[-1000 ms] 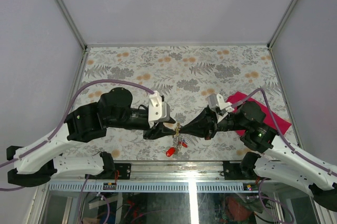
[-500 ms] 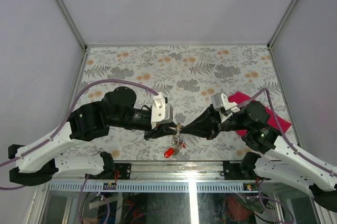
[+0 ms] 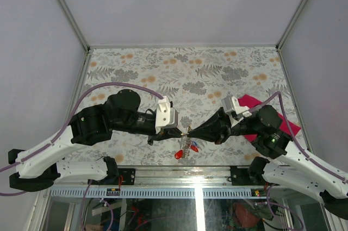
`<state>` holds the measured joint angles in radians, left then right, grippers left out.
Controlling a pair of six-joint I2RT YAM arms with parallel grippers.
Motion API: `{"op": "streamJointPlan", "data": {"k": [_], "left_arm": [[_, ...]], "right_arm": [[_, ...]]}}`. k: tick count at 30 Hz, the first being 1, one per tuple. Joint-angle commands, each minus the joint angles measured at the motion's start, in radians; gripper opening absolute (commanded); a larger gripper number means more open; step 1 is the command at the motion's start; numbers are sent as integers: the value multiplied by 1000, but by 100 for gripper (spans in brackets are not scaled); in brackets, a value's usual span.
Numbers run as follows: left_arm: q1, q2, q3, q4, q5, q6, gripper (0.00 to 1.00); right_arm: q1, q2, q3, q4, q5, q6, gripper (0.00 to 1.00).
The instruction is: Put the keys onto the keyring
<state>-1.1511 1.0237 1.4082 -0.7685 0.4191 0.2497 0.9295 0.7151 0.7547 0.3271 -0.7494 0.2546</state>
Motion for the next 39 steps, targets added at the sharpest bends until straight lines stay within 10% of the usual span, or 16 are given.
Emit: {"op": "streamJointPlan", "data": {"k": [1,25,39], "left_arm": [[-5,-8,26,34,12,3,0],[-4,-107,-192,413,-98,-167,0],[-4,-172,-223,528,-117,-203,28]], "right_arm": [[5,-21,49,89,21,10,0],[5,-12,-138,629,347,180,0],[6,-23,-101,528,237,137,0]]}}
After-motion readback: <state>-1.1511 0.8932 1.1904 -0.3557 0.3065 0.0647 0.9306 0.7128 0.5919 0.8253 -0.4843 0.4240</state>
